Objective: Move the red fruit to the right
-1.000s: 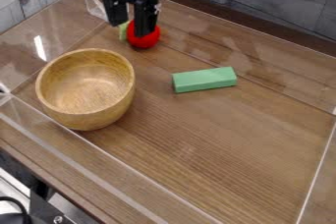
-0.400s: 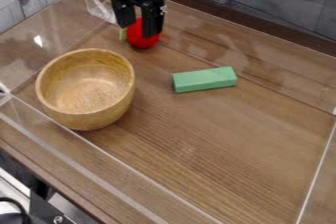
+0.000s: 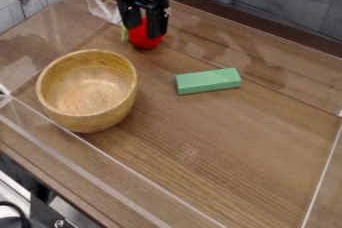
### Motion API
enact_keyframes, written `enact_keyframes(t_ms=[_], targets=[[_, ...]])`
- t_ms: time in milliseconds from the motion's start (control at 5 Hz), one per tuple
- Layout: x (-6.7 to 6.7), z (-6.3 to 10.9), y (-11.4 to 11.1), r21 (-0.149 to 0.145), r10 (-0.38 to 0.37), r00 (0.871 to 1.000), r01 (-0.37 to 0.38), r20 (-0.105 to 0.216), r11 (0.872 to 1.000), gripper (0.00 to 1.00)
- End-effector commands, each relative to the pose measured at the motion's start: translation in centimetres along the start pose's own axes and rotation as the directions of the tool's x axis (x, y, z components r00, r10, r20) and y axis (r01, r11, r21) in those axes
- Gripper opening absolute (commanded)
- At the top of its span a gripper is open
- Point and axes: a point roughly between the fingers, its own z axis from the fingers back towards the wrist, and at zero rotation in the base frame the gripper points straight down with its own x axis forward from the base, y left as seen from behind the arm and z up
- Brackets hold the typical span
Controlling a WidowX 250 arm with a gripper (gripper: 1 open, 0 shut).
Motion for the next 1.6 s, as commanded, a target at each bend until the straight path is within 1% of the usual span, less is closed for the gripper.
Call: enact_keyframes(t_ms=[0, 400, 600, 800, 1200, 1400], targets=[[0.8, 2.8, 1.5, 0.061, 0.106, 0.991, -0.111, 0.078, 0.992, 1.0], [1.2, 4.1, 2.1, 0.062, 0.112, 0.988, -0.119, 0.107, 0.991, 1.0], [0.6, 2.7, 2.5, 0.065, 0.119, 0.988, -0.125, 0.095, 0.99, 0.0], [-0.1, 1.4, 2.8, 0.068, 0.125, 0.989, -0.131, 0.084, 0.989, 0.0], [0.5, -0.1, 2.3, 0.073, 0.135, 0.988, -0.14, 0.072, 0.987, 0.0], [0.6, -0.8, 2.4, 0.07, 0.11, 0.992, -0.115, 0.068, 0.991, 0.0]])
